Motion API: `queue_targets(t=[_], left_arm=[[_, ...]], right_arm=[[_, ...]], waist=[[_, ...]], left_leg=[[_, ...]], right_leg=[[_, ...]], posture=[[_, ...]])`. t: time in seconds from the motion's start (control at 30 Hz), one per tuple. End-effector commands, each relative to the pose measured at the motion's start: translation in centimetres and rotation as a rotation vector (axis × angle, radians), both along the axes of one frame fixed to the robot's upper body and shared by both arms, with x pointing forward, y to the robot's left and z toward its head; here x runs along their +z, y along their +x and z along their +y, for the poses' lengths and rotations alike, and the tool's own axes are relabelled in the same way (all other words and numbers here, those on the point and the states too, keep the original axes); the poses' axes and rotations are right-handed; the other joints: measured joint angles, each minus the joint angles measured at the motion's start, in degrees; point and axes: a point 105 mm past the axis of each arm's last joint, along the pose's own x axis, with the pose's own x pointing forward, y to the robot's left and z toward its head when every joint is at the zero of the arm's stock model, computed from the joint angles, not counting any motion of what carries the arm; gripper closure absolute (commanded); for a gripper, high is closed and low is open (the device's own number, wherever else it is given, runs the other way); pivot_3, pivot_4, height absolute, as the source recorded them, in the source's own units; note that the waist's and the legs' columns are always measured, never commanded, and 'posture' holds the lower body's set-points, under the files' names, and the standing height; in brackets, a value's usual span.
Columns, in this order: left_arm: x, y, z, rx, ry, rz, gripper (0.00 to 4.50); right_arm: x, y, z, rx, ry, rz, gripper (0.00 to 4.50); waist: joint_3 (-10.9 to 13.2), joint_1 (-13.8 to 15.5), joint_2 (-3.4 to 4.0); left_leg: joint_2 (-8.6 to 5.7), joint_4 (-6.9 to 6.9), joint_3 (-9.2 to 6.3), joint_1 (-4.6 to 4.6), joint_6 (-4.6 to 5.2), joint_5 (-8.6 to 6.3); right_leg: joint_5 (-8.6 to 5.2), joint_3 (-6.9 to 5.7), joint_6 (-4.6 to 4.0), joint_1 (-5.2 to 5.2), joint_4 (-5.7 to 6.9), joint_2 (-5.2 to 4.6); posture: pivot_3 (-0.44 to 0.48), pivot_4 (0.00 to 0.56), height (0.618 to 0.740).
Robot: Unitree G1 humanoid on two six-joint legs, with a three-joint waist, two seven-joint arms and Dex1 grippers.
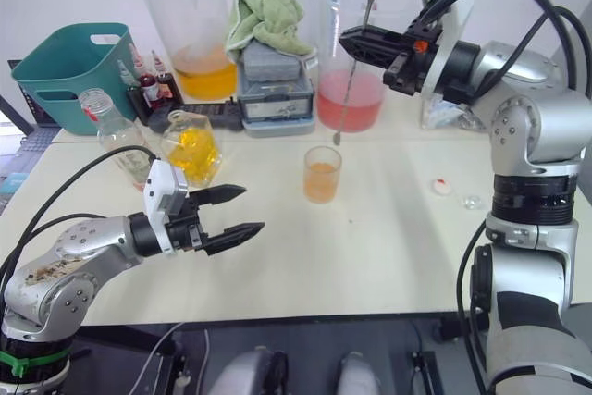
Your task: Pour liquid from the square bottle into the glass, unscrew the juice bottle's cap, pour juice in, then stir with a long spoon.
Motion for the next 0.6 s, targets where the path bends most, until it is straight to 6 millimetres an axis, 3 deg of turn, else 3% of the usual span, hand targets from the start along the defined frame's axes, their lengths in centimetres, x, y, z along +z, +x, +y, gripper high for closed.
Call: queue_targets(t=[0.03,0.2,0.37,0.5,0.6], left_arm=[[1.2,0.0,-0.2,-0.023,-0.025,-0.062,0.05],[1.8,0.1,-0.2,-0.038,-0.027,-0.074,0.05],[2.4,0.1,-0.4,-0.053,-0.031,-0.090,0.05],[2.6,-0.2,-0.3,-0.063,-0.019,-0.094,0.05],[2.5,-0.2,-0.1,-0.037,0.003,-0.113,0.05]], right_arm=[[4.2,-1.6,-1.2,-0.005,0.113,-0.091,4.50],[6.6,-0.4,-3.8,-0.203,0.181,-0.167,4.50],[6.3,1.4,-6.2,-0.353,0.139,-0.040,4.50],[4.8,2.7,-9.2,-0.450,0.139,0.240,4.50],[3.0,3.2,-10.2,-0.485,0.081,0.365,4.50]], waist=[[0.0,0.0,0.00],[0.0,0.0,0.00],[0.0,-0.1,0.01],[0.0,-0.2,0.03],[0.0,-0.2,0.04]], left_leg=[[0.00,0.00,0.00,-0.01,0.00,0.00],[-0.01,-0.01,0.00,-0.01,0.01,-0.02],[-0.02,0.00,0.01,-0.03,0.03,-0.01],[0.01,-0.07,0.07,-0.04,0.04,-0.01],[0.03,-0.10,0.07,-0.04,0.08,-0.04]], right_leg=[[0.00,0.01,0.00,-0.02,0.01,0.00],[0.00,0.00,0.00,-0.01,-0.01,0.00],[0.00,-0.01,0.00,-0.02,-0.01,0.00],[-0.04,0.04,-0.06,-0.07,-0.06,0.01],[-0.05,0.03,-0.09,-0.05,-0.20,0.00]], posture=[[0.000,0.150,0.740],[0.000,0.150,0.740],[0.000,0.150,0.740],[0.000,0.150,0.740],[0.000,0.150,0.740]])
